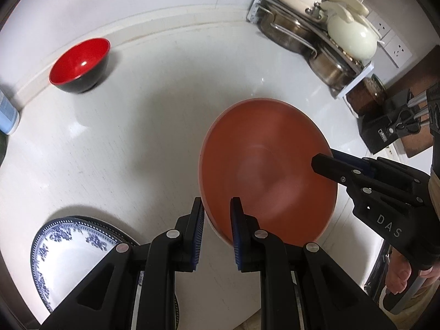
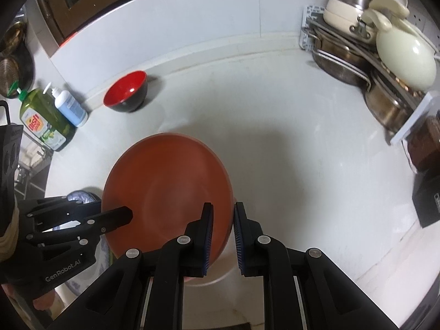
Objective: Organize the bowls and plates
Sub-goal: 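Lift the pink bowl with both tools and carry it over the cream-white bowl, then lower the pink bowl into the cream-white bowl and open both tools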
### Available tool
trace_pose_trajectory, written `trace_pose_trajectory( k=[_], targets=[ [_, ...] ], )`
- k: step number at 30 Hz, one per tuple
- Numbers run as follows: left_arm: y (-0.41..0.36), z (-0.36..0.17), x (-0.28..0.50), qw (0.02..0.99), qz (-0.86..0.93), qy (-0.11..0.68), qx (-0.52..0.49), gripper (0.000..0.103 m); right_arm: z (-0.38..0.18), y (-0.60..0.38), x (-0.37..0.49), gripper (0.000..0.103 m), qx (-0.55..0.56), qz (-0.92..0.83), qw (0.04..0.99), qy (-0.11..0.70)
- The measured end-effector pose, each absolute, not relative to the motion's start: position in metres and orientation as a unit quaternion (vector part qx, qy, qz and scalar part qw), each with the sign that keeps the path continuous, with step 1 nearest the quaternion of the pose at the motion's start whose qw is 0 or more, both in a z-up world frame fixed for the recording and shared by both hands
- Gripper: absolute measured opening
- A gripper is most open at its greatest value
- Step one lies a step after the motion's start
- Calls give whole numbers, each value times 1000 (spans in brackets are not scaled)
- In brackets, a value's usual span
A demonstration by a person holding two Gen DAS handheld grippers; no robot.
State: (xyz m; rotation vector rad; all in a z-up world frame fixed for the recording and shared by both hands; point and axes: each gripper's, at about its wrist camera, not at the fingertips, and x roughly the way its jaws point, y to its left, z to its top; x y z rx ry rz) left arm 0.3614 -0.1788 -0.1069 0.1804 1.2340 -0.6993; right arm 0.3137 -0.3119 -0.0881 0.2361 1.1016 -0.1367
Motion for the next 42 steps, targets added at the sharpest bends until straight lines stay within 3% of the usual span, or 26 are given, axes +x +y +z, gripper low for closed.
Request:
trace_pose_trajectory(
  k=[24,30,32,35,42],
  targets=[
    [-193,-134,353,748,-308,578,103,23,-119,-320,303,17,127,-59,821,554],
    [-195,-134,354,748,-313,577,96,33,-123,-320,301,17,129,-59,817,558],
    [-193,-132,354,752,-310,574,96,43,-123,-321,301,20,125,-64,818,558],
    [-191,-129,353,759,-308,565,98,46,-120,-322,299,32,123,-68,823,551],
    [-183,-118,355,778,-297,544,101,54,-113,-318,298,34,121,-61,828,544]
  ],
)
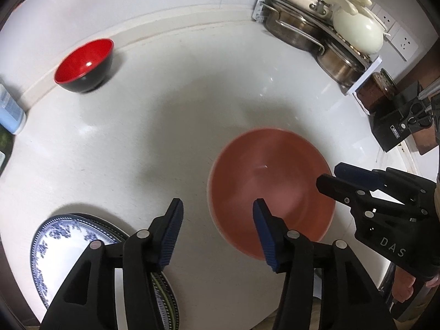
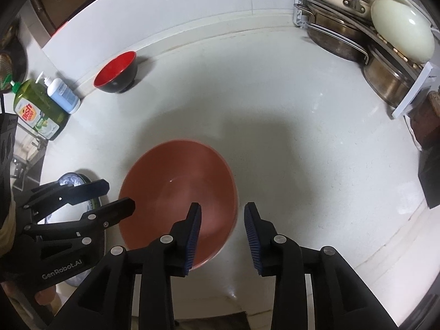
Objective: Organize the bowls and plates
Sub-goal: 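Lower the pink bowl into the cream-white bowl and open both tools, then move both open tools to the red bowl beside the soap bottles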
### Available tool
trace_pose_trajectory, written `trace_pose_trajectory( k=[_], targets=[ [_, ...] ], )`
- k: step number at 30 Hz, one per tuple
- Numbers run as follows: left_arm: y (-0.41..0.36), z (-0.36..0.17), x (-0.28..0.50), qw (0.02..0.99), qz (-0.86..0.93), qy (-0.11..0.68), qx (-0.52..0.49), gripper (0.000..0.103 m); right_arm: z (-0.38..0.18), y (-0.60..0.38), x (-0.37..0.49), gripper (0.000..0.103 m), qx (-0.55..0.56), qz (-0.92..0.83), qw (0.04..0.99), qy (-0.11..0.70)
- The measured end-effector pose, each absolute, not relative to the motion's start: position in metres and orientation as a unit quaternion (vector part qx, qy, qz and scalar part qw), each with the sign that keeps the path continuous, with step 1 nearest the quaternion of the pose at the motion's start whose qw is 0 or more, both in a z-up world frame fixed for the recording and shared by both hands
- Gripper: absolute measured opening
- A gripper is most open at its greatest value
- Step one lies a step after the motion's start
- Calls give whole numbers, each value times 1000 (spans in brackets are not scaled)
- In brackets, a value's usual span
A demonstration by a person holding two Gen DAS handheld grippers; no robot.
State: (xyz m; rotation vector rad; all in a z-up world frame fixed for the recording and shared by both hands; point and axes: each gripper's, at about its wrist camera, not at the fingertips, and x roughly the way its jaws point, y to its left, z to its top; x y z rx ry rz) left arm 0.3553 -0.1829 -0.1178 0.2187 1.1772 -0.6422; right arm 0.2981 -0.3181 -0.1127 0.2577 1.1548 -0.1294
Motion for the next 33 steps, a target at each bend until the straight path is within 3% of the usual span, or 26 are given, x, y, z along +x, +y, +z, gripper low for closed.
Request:
trace_pose_trajectory(
  k=[9,12,20,23,33],
  targets=[
    [-166,-96,363,807,-275,514,95,66,-100,-310,303,34,110,-54,837,533],
    [-160,-89,368,816,-265,506,93,68,-93,-304,308,43,103,-52,844,524],
    [-137,-72,386,837,-234,487,82,78,-76,-286,332,44,86,-28,857,507],
    [-127,-66,394,846,-219,479,80,81,-71,-280,343,49,84,-16,861,502],
    [-87,-46,420,866,-181,460,73,84,-54,-251,382,50,64,17,876,477]
  ],
)
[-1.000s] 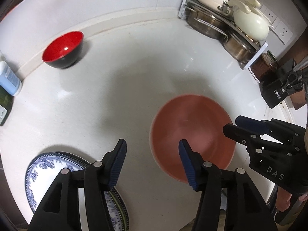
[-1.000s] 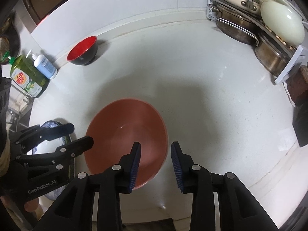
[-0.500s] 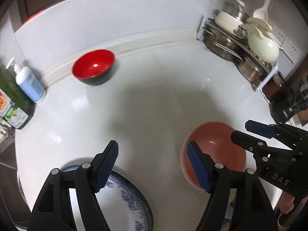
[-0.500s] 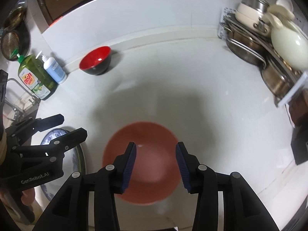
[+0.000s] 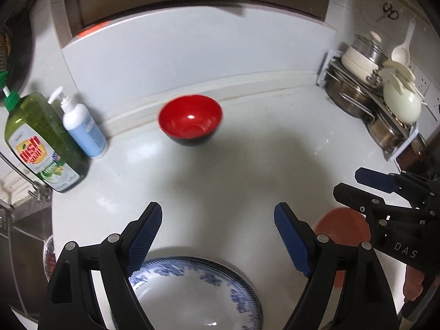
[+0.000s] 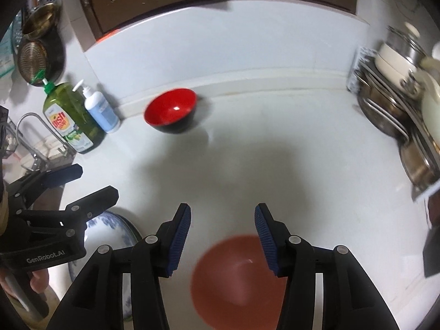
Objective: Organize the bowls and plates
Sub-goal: 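Move both open tools to the red bowl beside the soap bottles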
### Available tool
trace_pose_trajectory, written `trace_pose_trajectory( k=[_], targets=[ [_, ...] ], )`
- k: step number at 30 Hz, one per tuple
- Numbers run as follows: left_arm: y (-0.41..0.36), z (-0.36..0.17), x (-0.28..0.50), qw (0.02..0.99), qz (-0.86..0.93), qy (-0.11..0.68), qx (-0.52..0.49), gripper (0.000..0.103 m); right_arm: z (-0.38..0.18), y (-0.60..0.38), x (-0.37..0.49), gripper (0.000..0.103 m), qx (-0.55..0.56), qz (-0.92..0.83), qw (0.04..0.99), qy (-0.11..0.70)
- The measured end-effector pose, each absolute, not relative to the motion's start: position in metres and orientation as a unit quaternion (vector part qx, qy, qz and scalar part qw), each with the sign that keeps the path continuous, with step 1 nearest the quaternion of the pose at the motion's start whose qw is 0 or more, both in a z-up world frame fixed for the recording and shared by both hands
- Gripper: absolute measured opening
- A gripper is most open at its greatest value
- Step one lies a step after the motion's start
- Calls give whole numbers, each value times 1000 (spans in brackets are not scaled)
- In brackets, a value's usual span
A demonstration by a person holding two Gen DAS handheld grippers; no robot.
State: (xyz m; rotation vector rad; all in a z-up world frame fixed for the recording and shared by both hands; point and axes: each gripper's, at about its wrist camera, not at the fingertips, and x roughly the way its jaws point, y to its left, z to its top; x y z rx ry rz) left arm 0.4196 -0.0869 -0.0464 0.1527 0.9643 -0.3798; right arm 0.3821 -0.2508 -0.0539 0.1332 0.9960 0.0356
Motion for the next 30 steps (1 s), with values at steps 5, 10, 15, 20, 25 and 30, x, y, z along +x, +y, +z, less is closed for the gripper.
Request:
trace_pose_trajectory(
  k=[5,10,15,20,25,30],
  targets=[
    [-71,-34,437,876,-165,447,73,84,-42,-234,405,50,58,30,884,463],
    [-59,-27,458,883,-150,438,78,84,-33,-220,434,50,56,47,883,463],
    [-50,-27,480,885,-140,436,79,84,-32,-212,461,50,53,57,879,471],
    [-45,-32,505,884,-136,442,71,84,-31,-206,488,50,42,54,880,470],
    [-42,-39,529,882,-132,447,63,84,-34,-198,511,50,38,60,879,471],
    [-41,-50,550,882,-129,448,67,84,-42,-190,533,50,28,65,878,474]
  ],
)
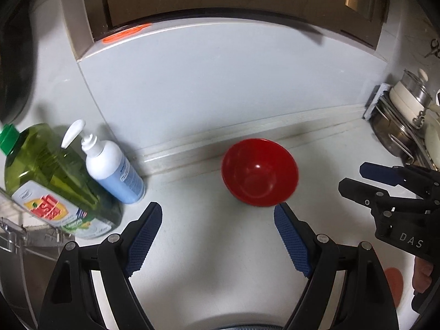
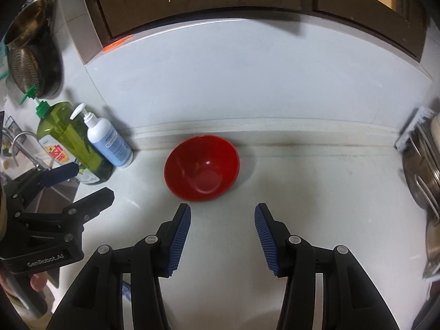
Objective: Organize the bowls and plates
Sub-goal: 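Move both open tools to the red bowl beside the soap bottles, then close both tools on the rim of the red bowl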
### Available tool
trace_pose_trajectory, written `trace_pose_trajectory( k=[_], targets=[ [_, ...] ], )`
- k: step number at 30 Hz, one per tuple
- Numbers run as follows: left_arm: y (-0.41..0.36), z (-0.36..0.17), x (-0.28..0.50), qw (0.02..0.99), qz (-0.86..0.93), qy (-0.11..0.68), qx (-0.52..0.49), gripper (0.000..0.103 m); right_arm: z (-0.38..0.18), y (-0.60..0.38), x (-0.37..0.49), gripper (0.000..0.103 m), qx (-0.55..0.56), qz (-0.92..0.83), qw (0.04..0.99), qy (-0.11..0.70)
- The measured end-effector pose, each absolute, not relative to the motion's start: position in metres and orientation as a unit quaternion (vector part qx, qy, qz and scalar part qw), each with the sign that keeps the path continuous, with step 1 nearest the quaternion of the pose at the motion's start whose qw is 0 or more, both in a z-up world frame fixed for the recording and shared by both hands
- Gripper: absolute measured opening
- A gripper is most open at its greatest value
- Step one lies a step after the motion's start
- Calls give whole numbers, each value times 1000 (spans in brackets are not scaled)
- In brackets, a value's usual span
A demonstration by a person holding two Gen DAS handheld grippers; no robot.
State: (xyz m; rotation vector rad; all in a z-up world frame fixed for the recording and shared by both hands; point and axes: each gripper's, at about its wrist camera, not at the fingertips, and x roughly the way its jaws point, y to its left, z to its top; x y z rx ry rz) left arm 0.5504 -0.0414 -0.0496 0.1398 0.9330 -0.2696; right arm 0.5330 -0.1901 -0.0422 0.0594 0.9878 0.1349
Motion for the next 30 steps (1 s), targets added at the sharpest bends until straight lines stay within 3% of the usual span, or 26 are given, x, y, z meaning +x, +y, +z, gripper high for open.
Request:
trace_pose_trajectory(
  k=[15,23,30],
  targets=[
    [-49,-102,610,861,-131,485,77,82,-86,-187,600,50,35,71,857,510],
    [-54,-128,634,853,-127,501,78,75,-114,-188,623,49,51,71,842,532],
    [-59,-145,648,844,-132,514,75,66,-130,-191,638,35,67,75,830,548]
  ],
)
